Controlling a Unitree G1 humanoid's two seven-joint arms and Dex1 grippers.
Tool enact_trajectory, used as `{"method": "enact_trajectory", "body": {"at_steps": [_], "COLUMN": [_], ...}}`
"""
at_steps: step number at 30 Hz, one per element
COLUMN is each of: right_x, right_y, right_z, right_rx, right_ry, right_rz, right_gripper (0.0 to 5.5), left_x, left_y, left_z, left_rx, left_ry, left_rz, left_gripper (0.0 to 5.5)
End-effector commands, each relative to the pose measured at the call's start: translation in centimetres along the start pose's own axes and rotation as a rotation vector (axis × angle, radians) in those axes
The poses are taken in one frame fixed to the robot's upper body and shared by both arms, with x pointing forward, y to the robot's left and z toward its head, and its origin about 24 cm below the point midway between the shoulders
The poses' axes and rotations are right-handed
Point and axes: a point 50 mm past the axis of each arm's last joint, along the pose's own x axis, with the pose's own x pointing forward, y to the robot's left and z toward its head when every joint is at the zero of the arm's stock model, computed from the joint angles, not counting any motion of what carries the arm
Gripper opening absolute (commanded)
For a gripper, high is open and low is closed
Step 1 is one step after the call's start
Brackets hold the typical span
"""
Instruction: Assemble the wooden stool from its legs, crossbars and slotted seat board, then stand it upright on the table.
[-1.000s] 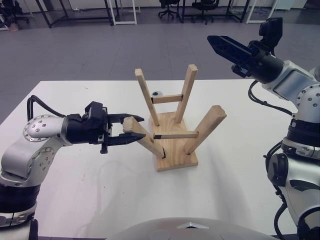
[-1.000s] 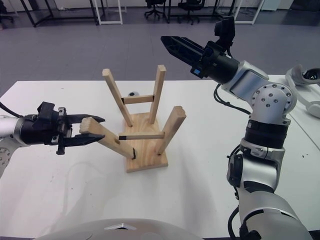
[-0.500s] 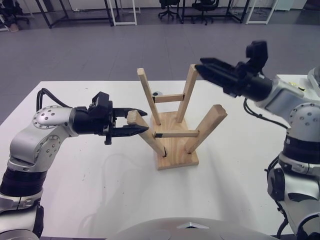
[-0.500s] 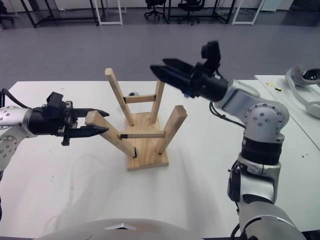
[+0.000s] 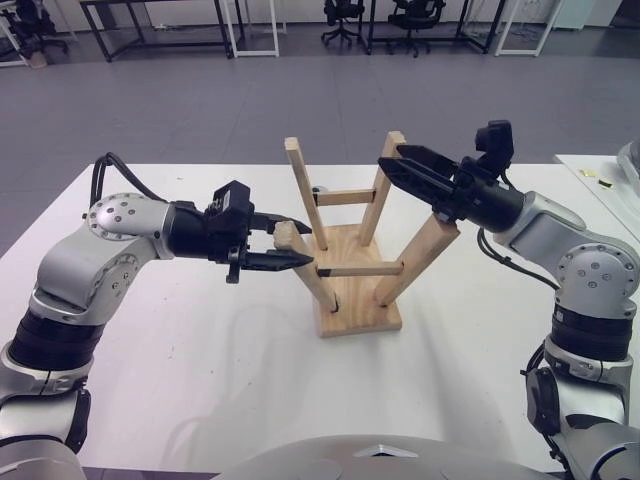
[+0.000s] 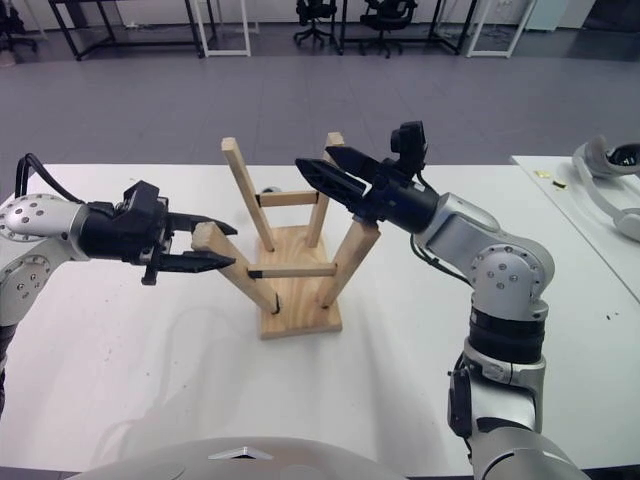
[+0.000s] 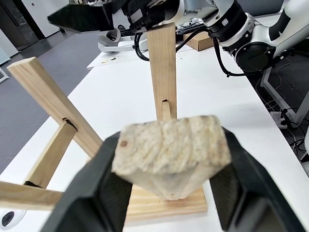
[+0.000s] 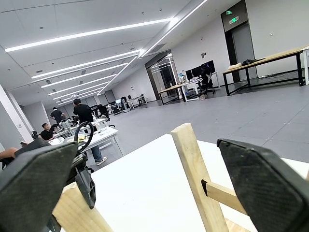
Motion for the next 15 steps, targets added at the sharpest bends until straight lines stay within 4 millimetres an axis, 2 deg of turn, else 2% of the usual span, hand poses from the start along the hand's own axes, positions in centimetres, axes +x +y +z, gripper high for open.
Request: {"method": "enact_trajectory", "body": {"at_steps": [1,9,10,15], "right_x": [0.5,0.6,0.6,0.6], "right_y": [0.3,0.2,0.1,-0.1], "right_z": [-1.7,-1.9,-1.8,-1.4], "right_rx": [0.052,0.061,0.060,0.057], "right_ry": [0.043,0.031,0.026,0.004], "right_rz": [0.011,-0.005,-0.010,-0.027], "right_gripper": [5.40,5.40,5.40,5.40], "left_x": [2.2,3.0,3.0,3.2], "left_y": [-1.4,-1.6,-1.6,-1.7], "left_z": [-7.3,-8.4,-8.3,-8.4], "left_rx": [-0.315,-0.342,-0.344,-0.331], "left_ry": [0.249,0.298,0.300,0.340], "left_rz": [-0.098,-0.104,-0.106,-0.098], "left_gripper": [2.03,2.03,2.40,3.17]}}
